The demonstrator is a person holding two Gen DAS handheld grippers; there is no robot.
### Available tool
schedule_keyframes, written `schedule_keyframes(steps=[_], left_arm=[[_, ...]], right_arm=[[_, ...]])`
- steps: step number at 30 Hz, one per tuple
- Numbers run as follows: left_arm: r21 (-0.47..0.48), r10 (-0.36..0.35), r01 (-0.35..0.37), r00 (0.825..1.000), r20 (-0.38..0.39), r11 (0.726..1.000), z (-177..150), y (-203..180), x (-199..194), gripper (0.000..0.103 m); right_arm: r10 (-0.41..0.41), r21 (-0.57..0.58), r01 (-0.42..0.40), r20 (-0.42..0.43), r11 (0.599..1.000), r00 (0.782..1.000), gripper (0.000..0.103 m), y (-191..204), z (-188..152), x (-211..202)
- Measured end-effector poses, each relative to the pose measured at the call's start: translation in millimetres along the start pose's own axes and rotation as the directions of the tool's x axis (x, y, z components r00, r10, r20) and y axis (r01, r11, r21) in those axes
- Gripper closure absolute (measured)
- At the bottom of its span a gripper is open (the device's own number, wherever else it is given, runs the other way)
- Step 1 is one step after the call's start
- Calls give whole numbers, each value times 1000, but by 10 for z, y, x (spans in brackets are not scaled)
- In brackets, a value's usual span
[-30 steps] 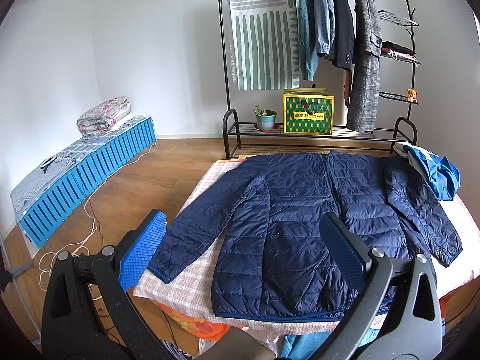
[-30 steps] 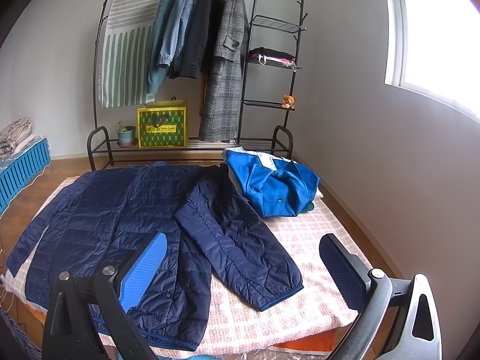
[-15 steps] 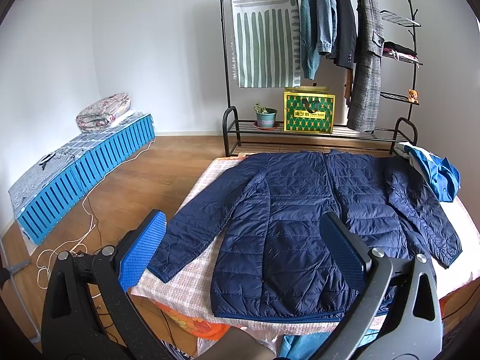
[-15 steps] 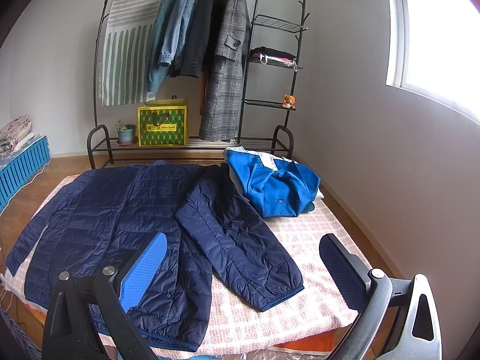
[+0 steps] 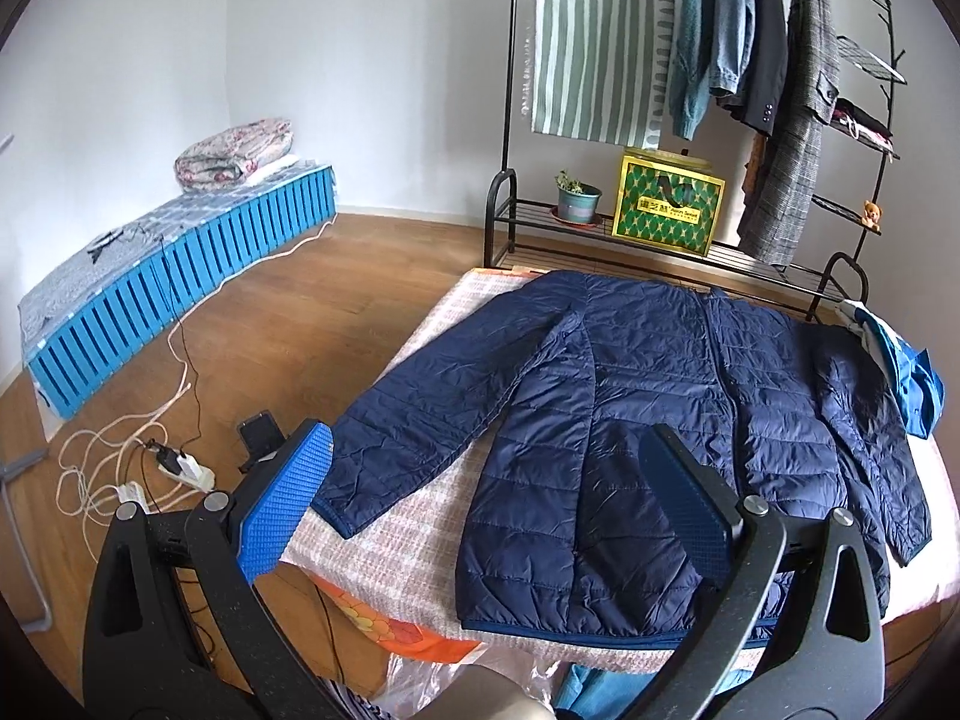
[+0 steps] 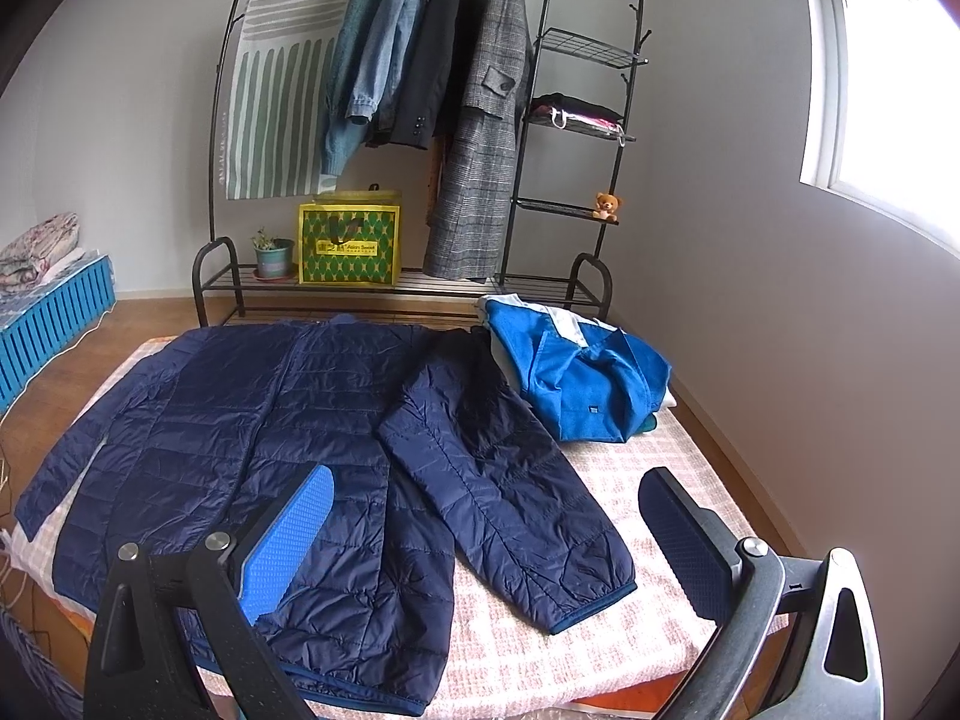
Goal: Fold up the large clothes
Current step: 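Grasp the navy jacket's sleeve cuff with the left gripper and lift it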
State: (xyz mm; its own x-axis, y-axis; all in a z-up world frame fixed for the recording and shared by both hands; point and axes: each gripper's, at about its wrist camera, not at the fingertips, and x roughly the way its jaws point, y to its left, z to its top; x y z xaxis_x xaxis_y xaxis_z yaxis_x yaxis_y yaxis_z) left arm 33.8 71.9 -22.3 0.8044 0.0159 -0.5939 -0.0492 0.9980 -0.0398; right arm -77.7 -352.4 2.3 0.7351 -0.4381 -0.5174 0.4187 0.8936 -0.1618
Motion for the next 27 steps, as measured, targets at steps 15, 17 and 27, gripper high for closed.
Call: schedule_keyframes(steps=[15, 17, 27], left_arm=[[-465, -175, 8, 932, -317, 885, -635, 1518, 1483, 39], [-506, -207, 0, 913, -352, 862, -766, 1626, 1647, 45], [-711, -310, -87, 858, -409, 697, -1275, 2213, 2291, 53]], right_arm=[[180, -134, -170, 71, 976, 981, 0, 741, 34, 273], [200, -137, -190, 57, 972, 978, 1, 808, 31, 310], [280, -154, -283, -40, 947, 959, 4, 1035, -48, 444]])
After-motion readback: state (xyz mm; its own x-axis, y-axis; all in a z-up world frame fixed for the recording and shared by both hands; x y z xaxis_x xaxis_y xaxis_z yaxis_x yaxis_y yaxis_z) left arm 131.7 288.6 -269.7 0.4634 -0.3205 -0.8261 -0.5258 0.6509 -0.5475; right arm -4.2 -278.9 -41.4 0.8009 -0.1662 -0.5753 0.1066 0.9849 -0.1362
